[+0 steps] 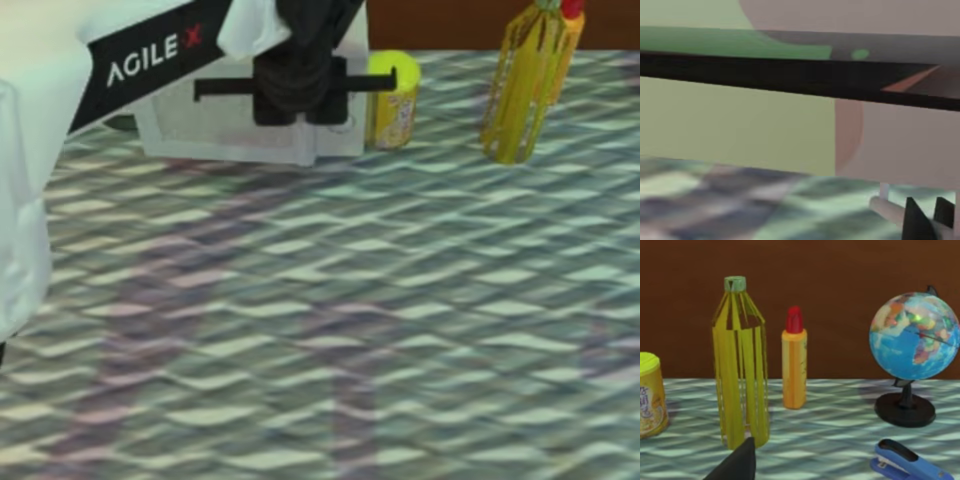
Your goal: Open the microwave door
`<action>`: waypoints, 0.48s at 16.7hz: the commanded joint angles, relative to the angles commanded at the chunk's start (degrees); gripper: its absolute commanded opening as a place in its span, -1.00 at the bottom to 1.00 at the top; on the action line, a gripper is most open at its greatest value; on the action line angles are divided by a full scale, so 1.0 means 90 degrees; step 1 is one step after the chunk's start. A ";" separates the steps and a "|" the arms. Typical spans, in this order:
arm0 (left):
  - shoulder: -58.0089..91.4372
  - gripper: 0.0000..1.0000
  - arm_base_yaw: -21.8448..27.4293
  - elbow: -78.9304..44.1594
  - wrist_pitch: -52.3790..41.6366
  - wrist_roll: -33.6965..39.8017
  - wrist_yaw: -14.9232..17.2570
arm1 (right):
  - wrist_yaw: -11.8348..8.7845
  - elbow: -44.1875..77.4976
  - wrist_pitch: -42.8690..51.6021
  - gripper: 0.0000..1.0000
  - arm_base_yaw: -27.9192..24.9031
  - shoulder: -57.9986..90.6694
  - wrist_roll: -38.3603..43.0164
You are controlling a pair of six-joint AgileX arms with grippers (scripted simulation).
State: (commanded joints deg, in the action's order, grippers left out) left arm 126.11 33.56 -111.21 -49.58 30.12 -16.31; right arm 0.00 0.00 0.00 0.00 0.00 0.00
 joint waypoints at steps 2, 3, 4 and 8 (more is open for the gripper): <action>-0.0044 -1.00 0.0000 0.0030 0.0034 0.0011 -0.0008 | 0.0000 0.0000 0.0000 1.00 0.0000 0.0000 0.0000; -0.0044 -1.00 0.0000 0.0030 0.0034 0.0011 -0.0008 | 0.0000 0.0000 0.0000 1.00 0.0000 0.0000 0.0000; -0.0044 -1.00 0.0000 0.0030 0.0034 0.0011 -0.0008 | 0.0000 0.0000 0.0000 1.00 0.0000 0.0000 0.0000; -0.0044 -1.00 0.0000 0.0030 0.0034 0.0011 -0.0008 | 0.0000 0.0000 0.0000 1.00 0.0000 0.0000 0.0000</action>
State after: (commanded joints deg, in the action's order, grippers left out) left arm 125.71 33.56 -110.95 -49.27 30.22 -16.38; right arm 0.00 0.00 0.00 0.00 0.00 0.00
